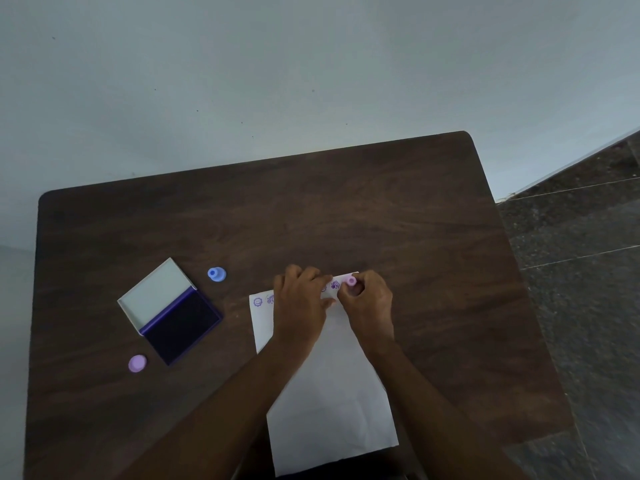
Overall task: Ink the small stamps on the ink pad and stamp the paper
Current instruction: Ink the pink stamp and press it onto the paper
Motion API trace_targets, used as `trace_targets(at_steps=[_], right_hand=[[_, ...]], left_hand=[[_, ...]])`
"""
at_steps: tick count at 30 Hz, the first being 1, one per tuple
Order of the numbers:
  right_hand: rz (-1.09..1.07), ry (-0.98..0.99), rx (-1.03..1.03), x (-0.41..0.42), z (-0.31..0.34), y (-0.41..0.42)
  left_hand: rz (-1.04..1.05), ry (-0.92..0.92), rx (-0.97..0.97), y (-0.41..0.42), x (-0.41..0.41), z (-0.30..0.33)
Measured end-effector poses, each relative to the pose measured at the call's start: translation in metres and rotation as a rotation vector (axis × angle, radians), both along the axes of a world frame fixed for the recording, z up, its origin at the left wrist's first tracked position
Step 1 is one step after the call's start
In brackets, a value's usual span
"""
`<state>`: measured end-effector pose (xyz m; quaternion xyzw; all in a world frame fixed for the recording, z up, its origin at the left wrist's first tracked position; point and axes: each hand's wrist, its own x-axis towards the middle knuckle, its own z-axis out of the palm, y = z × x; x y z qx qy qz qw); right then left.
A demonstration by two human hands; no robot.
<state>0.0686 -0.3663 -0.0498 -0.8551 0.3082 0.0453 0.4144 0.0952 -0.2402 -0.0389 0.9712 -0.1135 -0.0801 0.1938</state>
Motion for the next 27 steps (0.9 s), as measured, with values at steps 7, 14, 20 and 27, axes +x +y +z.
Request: trace_targets(at_steps=[7,14,20,27], right_hand=[[0.001,-0.026,0.011,-0.001,0.005,0.003],[-0.303,-0.204,0.061,-0.01,0.026,0.002],[-0.378,-0.168,0.147,-0.008,0.033,-0.002],[-0.339,-0.134,0.214,-0.003,0.038,-0.006]], left_hand=[[0.003,-0.03,0.031,-0.003,-0.001,0.0],[-0.015,-0.026,0.073,-0.004,0.001,0.0],[-0.061,-0.023,0.1,-0.003,0.004,0.0],[-0.061,0.01,0.115,0.0,0.006,0.003]])
